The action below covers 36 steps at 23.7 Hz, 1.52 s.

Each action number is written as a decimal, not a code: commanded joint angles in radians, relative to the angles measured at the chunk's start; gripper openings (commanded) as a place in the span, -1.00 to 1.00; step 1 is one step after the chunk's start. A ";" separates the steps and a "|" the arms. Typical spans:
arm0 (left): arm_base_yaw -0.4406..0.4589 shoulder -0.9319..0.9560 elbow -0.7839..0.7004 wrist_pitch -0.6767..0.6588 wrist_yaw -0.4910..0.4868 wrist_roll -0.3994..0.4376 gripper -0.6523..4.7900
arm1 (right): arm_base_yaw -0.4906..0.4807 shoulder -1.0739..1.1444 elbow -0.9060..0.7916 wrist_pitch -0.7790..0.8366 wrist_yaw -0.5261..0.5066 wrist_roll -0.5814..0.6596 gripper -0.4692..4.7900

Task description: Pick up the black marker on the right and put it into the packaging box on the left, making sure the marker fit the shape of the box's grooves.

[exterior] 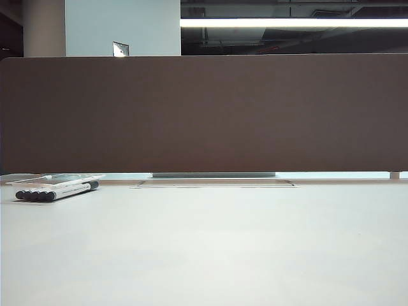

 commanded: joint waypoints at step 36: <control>0.000 0.001 0.000 0.013 0.001 0.001 -0.78 | 0.000 -0.002 -0.002 0.195 -0.034 -0.003 -0.86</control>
